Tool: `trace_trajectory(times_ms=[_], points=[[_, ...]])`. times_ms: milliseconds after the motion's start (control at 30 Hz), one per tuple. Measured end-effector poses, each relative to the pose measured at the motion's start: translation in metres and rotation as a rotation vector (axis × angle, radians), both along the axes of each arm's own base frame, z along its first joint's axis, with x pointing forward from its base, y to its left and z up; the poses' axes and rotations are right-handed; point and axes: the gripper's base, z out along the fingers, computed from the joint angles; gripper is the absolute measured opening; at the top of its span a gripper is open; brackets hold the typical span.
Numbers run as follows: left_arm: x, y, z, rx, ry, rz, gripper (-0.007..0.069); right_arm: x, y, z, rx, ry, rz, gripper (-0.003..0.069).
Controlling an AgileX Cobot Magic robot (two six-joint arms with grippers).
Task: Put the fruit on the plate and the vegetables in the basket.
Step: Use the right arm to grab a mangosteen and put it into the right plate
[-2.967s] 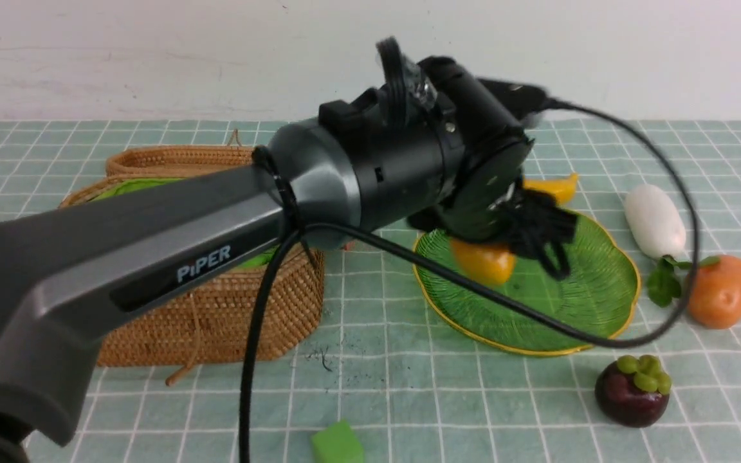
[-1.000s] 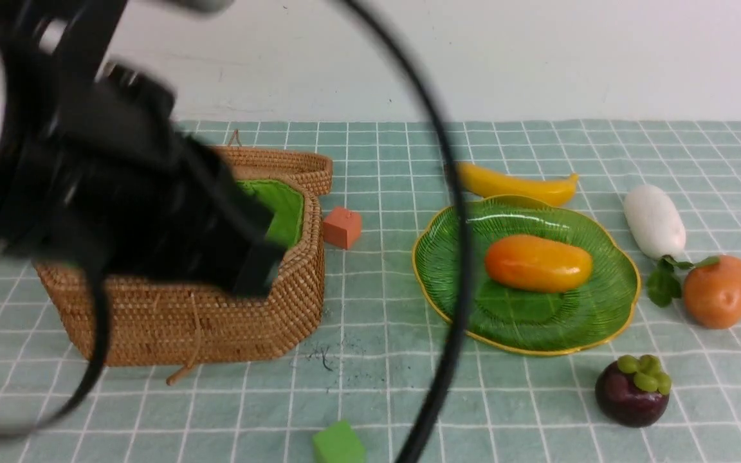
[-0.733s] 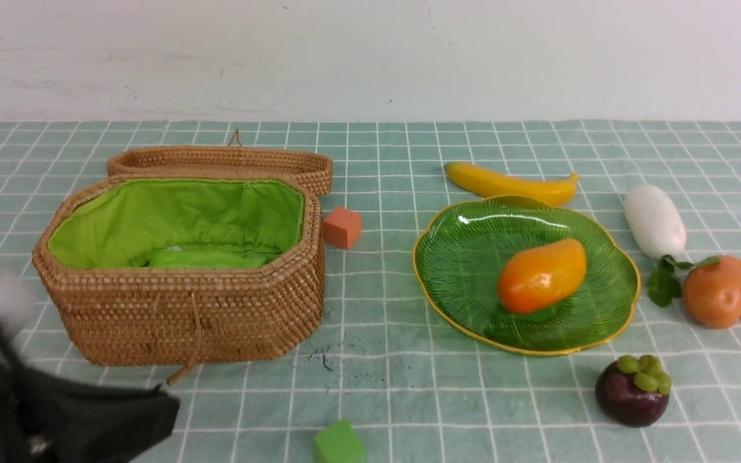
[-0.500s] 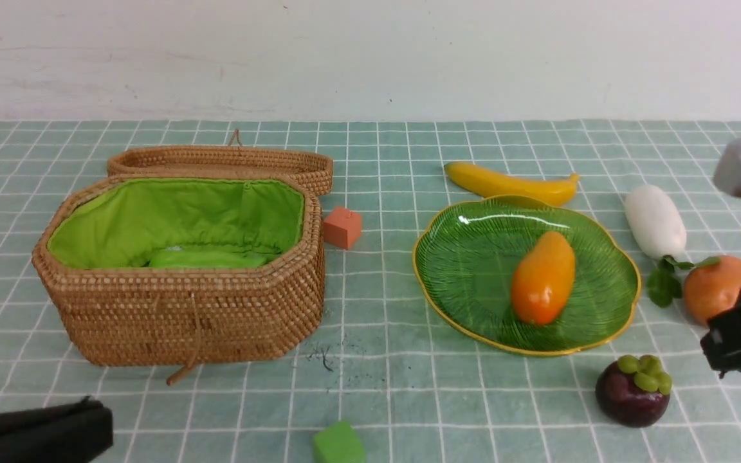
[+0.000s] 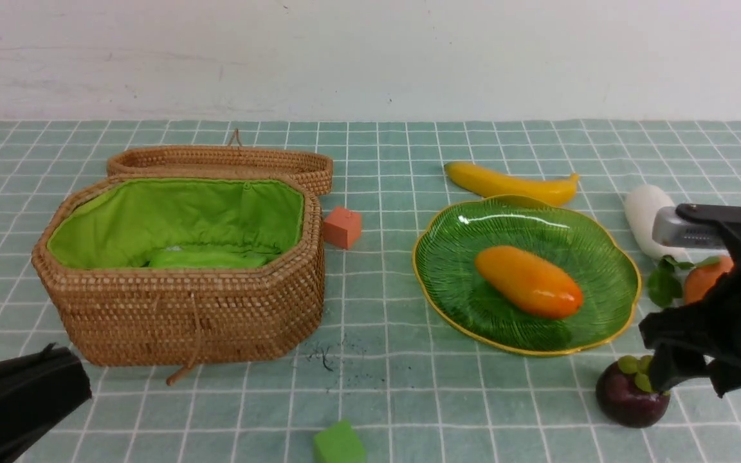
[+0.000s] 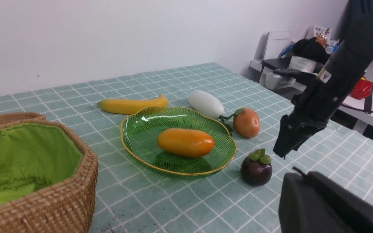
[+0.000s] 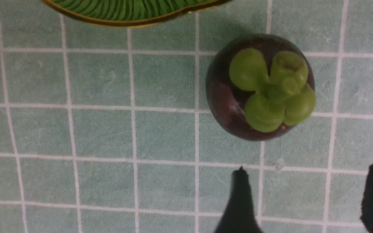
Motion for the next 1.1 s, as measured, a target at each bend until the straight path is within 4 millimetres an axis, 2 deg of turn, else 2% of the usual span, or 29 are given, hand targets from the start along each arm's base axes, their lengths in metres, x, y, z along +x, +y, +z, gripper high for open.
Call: trace_trajectory(times_ms=[33, 67, 100, 167, 333, 533, 733, 1100], points=[[0.000, 0.000, 0.000, -0.001, -0.001, 0.000, -0.0013, 0.004, 0.001, -0.003, 0.005, -0.015, -0.005, 0.0610], [0.000, 0.000, 0.000, -0.001, -0.001, 0.000, -0.0013, 0.005, 0.001, -0.004, 0.004, -0.013, -0.004, 0.0618], [0.000, 0.000, 0.000, -0.001, -0.001, 0.000, -0.0013, 0.010, 0.003, -0.009, 0.009, -0.022, -0.009, 0.0660], [0.000, 0.000, 0.000, -0.001, -0.001, 0.000, -0.0013, 0.015, 0.004, -0.017, 0.010, -0.021, -0.013, 0.0676], [0.000, 0.000, 0.000, -0.005, 0.001, -0.002, -0.0013, 0.031, 0.006, -0.042, 0.002, -0.017, 0.003, 0.0655], [0.000, 0.000, 0.000, -0.012, 0.009, -0.004, -0.0013, 0.039, 0.007, -0.065, -0.018, 0.019, 0.044, 0.0605], [0.000, 0.000, 0.000, -0.012, 0.014, -0.005, -0.0013, 0.041, 0.008, -0.066, -0.024, 0.022, 0.071, 0.0574], [0.000, 0.000, -0.006, 0.030, 0.056, 0.002, -0.0013, 0.038, 0.009, -0.065, -0.021, 0.067, 0.102, 0.0571]])
